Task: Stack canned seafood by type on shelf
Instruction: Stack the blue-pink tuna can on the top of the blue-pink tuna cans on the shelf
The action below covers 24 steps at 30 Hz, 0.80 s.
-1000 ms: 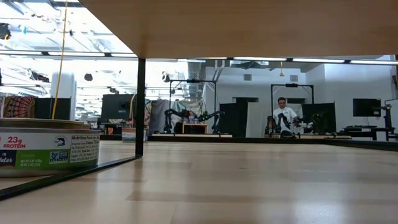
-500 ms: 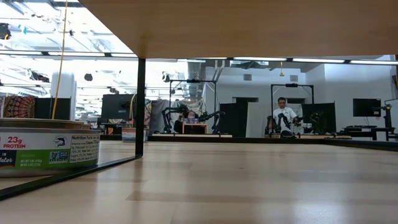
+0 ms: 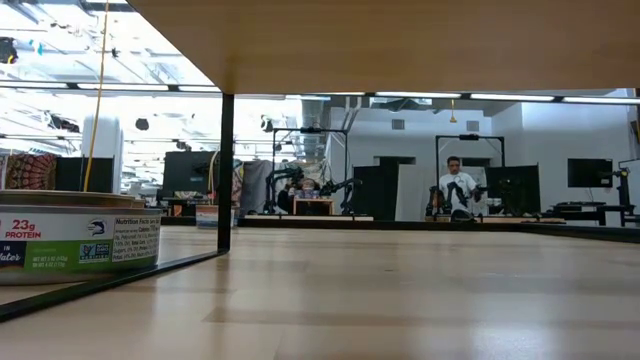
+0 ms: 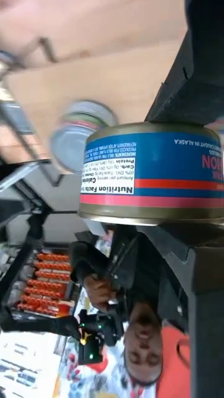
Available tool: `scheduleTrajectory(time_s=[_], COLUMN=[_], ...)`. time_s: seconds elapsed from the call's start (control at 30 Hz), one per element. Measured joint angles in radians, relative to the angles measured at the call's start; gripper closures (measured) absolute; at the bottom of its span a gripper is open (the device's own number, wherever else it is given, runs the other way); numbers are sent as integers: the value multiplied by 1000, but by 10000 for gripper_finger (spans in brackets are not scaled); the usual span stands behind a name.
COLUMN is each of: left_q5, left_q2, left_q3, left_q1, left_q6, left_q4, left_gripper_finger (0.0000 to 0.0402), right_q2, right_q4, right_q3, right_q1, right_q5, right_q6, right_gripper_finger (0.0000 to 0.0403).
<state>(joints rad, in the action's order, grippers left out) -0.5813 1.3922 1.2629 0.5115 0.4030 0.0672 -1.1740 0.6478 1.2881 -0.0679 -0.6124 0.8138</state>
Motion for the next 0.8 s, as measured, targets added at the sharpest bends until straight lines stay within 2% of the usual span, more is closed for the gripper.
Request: scheduleTrajectory(time_s=[0.17, 0.3, 0.47, 0.8], left_q5=[-97, -117, -130, -221], left_q2=[0, 0, 0, 0], left_q3=[0, 0, 0, 0], left_q1=[37, 39, 38, 38], left_q6=[-32, -72, -106, -154], left_q4=[-12, -23, -47, -85], left_gripper_finger=[82, 82, 82, 82], right_q2=[-33, -49, -76, -126], right_q4=[61, 62, 57, 57], right_q3=[-1, -1, -1, -1], right_q1=[-100, -182, -252, -280], right_q5=[-37, -42, -14, -53], right_q6=[151, 204, 210, 168], right_gripper_finger=[179, 179, 178, 178])
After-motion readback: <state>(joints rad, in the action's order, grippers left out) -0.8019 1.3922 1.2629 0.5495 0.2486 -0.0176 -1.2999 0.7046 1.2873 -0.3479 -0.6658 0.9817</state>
